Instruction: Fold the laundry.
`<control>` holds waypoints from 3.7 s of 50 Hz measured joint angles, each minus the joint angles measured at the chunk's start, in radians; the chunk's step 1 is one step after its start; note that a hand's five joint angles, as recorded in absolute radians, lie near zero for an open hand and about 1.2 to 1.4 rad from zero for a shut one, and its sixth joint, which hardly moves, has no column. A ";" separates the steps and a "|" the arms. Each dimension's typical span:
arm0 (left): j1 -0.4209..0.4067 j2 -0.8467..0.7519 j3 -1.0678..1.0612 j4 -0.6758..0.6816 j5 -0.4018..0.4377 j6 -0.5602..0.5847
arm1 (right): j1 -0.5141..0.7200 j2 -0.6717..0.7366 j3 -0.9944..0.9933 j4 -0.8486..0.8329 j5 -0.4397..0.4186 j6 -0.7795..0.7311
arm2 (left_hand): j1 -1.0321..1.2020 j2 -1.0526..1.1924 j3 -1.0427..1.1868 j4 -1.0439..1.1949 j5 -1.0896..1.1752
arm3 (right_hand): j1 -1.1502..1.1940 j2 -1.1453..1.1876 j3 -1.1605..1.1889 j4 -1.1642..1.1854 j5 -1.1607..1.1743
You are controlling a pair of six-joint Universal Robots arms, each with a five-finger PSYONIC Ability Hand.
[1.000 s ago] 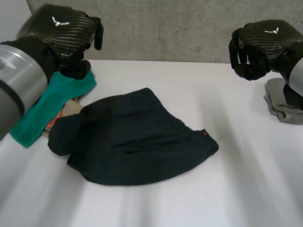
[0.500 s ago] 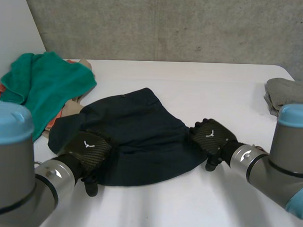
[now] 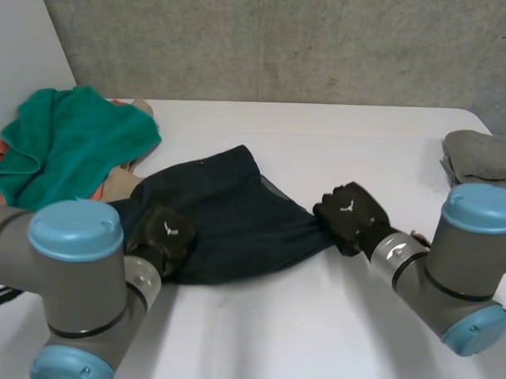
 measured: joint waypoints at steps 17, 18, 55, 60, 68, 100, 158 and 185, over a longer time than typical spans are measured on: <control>-0.005 0.489 0.354 -0.373 0.122 -0.341 | -0.175 -0.431 -0.386 0.589 0.005 0.236 | 0.035 0.002 0.013 0.004 0.000 | 0.039 0.000 0.005 0.001 0.010; -0.006 0.484 0.381 -0.412 0.137 -0.362 | -0.181 -0.433 -0.420 0.627 0.002 0.246 | 0.035 0.003 0.013 0.004 0.000 | 0.039 0.000 0.005 0.001 0.013; 0.036 0.046 0.421 -0.491 0.086 -0.360 | -0.033 -0.036 -0.486 0.560 0.260 0.182 | -0.703 -0.805 -0.778 -0.804 -0.807 | -0.670 -0.772 -0.790 -0.807 -0.820; 0.071 0.074 0.388 -0.450 0.120 -0.286 | -0.057 -0.143 -0.444 0.666 0.236 0.132 | -0.703 -0.805 -0.778 -0.804 -0.807 | -0.670 -0.772 -0.790 -0.807 -0.820; 0.090 0.049 0.339 -0.425 0.171 -0.210 | -0.097 -0.186 -0.335 0.803 0.167 0.048 | -0.703 -0.803 -0.777 -0.803 -0.803 | -0.670 -0.772 -0.790 -0.807 -0.820; 0.082 -0.150 1.217 -0.108 0.096 -0.289 | -0.091 -0.027 -0.752 -0.073 0.300 0.267 | 0.041 0.002 0.017 0.004 -0.030 | 0.051 0.000 0.005 0.000 -0.023; -0.130 0.066 0.221 -0.746 0.062 -0.082 | -0.174 -0.205 -0.115 1.054 0.114 -0.395 | -0.183 -0.225 -0.206 -0.202 -0.227 | 0.051 0.006 0.007 0.001 0.010; 0.040 -0.408 0.922 -0.521 0.381 0.036 | -0.159 -0.159 -0.013 0.743 0.081 -0.244 | -0.635 -0.728 -0.702 -0.715 -0.710 | 0.051 0.006 0.007 0.001 0.014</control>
